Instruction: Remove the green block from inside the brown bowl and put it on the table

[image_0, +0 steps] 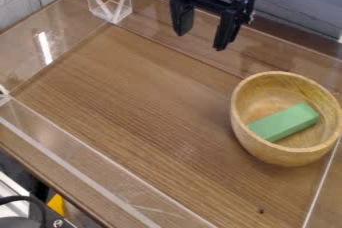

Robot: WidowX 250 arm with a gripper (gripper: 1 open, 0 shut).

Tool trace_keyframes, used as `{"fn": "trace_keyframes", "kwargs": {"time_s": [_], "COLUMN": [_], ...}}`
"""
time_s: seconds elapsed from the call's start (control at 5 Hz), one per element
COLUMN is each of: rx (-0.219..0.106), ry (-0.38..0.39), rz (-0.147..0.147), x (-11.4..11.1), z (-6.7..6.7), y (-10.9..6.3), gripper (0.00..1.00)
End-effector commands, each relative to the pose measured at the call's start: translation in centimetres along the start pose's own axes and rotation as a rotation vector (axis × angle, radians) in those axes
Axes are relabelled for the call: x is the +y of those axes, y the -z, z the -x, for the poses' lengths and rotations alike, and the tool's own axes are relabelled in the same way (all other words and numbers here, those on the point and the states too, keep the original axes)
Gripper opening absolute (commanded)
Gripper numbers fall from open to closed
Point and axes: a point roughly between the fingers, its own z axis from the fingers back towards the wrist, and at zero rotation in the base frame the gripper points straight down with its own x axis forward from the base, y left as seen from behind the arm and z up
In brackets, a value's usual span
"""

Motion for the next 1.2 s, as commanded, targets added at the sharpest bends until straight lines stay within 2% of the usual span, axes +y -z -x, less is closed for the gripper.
{"fn": "trace_keyframes", "kwargs": {"time_s": [0.0,0.2,0.4,0.6,0.8,1.0], "rx": [0.003,0.022,0.029,0.018,0.016,0.015], "ry": [0.023,0.176,0.388,0.563,0.689,0.765], "rz": [0.004,0.019,0.021,0.010,-0.002,-0.012], "x": [-1.5,-6.5,-11.5,-15.0,-14.8,-14.0], "z": [0.1,0.6,1.1,1.1,0.7,0.5], "y": [0.0,1.0,2.3,3.3,2.9,2.5], "gripper": [1.00,1.00,1.00,1.00,1.00,1.00]}}
